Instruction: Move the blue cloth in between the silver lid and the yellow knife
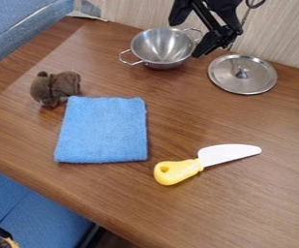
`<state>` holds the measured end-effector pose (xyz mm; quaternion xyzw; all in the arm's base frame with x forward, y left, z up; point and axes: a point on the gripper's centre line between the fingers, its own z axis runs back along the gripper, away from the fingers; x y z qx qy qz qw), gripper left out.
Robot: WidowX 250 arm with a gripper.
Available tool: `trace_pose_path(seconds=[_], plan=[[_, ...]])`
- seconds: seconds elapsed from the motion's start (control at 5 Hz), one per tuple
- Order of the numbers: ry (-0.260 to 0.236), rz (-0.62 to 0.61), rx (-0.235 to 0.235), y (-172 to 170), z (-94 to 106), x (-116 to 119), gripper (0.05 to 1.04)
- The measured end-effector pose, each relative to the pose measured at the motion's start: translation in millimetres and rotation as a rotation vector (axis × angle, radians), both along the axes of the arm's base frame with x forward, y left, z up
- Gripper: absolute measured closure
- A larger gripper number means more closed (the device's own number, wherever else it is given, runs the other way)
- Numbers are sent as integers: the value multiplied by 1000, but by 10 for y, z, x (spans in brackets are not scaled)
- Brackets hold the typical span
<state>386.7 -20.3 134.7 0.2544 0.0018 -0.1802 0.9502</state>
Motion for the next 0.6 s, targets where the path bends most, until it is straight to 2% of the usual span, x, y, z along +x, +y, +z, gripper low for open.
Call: trace_pose_path(seconds=[0.2,0.4,0.6], plan=[[45,2,9,1,-159,-19,82],[81,18,34,46,-214,-120,82],[52,47,69,76,33,-233,82]])
